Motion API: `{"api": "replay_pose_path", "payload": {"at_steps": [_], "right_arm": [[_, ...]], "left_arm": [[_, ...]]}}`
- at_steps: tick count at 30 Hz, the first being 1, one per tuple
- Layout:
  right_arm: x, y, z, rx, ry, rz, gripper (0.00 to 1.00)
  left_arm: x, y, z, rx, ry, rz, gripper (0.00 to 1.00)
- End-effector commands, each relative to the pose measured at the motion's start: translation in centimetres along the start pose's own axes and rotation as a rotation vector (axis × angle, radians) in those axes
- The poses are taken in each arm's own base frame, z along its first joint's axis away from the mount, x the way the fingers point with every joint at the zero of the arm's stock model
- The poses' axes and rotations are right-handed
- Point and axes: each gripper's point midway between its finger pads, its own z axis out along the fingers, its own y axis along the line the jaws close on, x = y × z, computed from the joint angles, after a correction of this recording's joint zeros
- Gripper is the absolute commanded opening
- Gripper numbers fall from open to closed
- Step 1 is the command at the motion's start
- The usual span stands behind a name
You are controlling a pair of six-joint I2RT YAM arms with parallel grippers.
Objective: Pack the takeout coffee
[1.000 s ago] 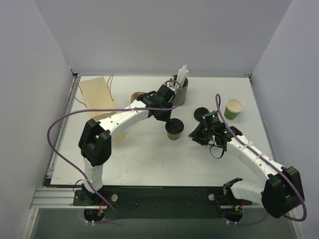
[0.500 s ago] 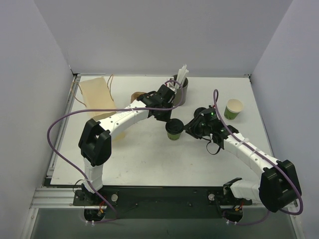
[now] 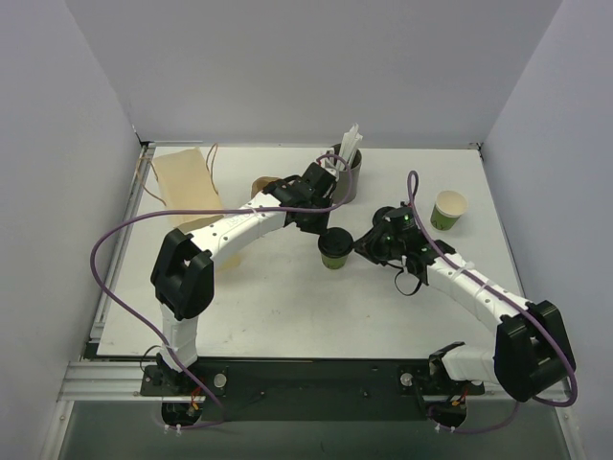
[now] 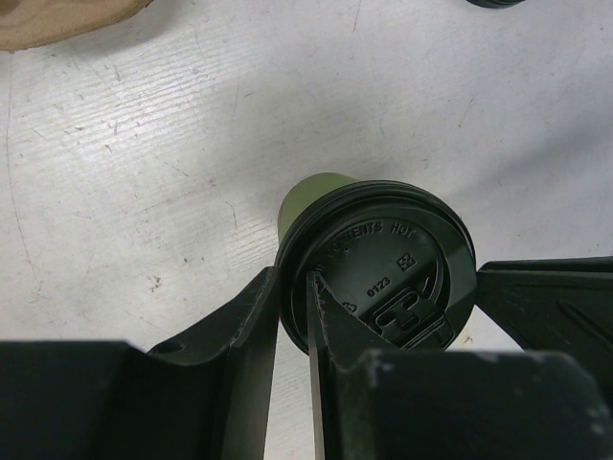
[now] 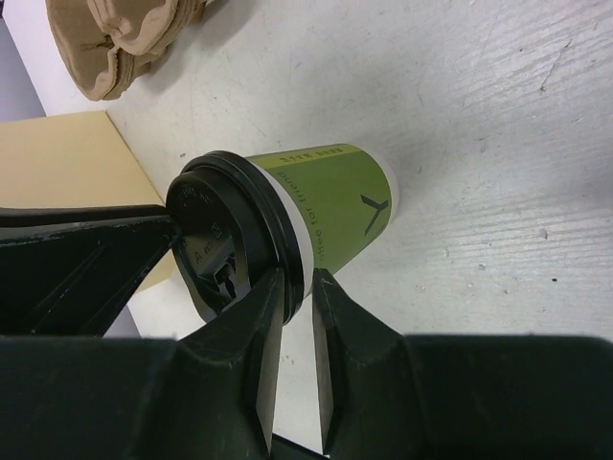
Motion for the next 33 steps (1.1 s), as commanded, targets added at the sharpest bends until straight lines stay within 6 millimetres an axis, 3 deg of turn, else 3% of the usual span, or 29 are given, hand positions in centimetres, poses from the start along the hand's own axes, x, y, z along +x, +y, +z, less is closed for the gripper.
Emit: {"api": "replay_pose_path", "payload": {"at_steps": [1, 15, 22, 29, 33], "right_arm": [[1.3, -2.0, 0.9, 0.077, 0.045, -0.037, 0.13], [5.8, -8.1, 1.1, 0.391, 0.206, -0.227, 0.06], [7.1, -9.5, 1.8, 0.426, 0.236, -0.236, 0.06], [7.5, -9.7, 1.8, 0.431, 0.248, -0.237, 0.06], [5.8, -6.6, 1.0, 0.351, 0.195, -0.234, 0.13]], "left_arm": [[6.1, 1.8, 1.8, -0.074, 0.222, 0.034, 0.28], [6.7, 1.9, 2.1, -0.074, 0.236, 0.028, 0.28], [7.4, 2.0, 2.5, -0.073, 0.25, 0.018, 0.28], [7.9, 2.2, 2.7, -0.075, 0.255, 0.015, 0.28], [7.0, 2.0, 2.1, -0.065, 0.237, 0.017, 0.28]]}}
